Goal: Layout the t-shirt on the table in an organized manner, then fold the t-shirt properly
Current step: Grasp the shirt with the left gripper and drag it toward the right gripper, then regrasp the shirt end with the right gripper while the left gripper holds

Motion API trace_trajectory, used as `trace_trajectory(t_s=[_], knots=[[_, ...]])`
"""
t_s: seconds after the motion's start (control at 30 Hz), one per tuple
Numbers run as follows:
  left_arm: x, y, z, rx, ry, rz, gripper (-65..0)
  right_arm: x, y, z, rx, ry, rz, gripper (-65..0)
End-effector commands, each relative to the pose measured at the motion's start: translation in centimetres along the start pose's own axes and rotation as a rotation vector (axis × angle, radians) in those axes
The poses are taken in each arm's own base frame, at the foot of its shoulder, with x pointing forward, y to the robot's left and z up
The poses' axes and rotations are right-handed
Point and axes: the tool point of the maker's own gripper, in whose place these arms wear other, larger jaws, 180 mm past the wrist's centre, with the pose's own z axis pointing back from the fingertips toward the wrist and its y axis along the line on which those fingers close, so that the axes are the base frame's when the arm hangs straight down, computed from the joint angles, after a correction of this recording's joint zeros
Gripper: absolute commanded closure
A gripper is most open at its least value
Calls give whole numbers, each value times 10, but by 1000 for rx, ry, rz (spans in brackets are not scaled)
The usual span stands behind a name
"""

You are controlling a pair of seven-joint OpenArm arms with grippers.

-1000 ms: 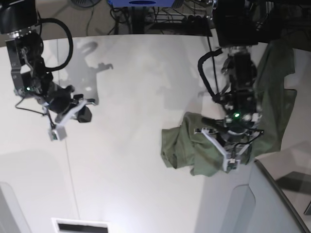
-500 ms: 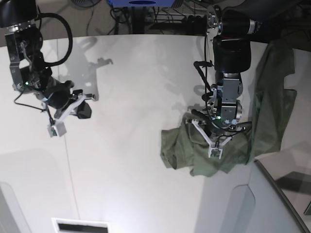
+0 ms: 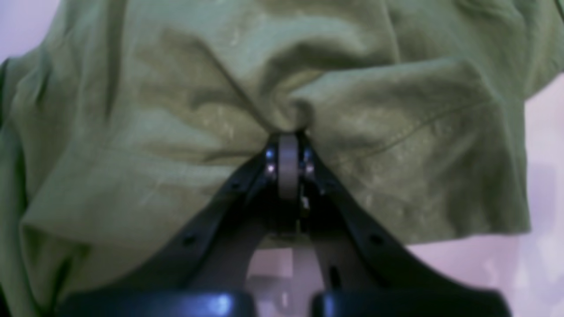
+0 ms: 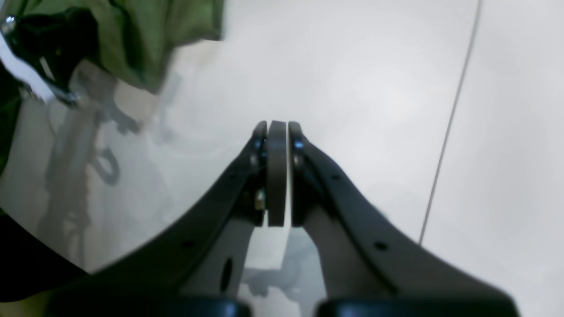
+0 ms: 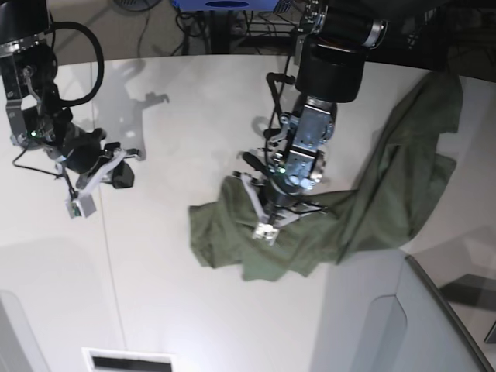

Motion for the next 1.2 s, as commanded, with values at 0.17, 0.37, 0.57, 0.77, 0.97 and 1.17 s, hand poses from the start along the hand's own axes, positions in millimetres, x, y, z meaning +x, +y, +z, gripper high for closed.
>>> trace_trajectory(t_s=[0.17, 0.37, 0.57, 0.77, 0.97, 1.17], knots=[[12, -84, 7, -238, 12, 38, 0, 3, -8, 1, -8, -19, -18, -15], [54, -105, 14, -355, -60, 195, 0, -10, -25, -3, -47, -6, -100, -32], [94, -11, 34, -138, -206, 291, 0, -16, -32, 11, -80, -60, -195, -284], [36, 137, 93, 151, -173, 381, 0, -38, -5, 5, -17, -45, -238, -480], [-101, 231, 172, 440, -20, 441, 0, -45, 4, -17, 48, -23, -266, -480], [-187, 241, 226, 495, 72, 422, 0, -51, 3, -23, 46, -30, -294, -483]])
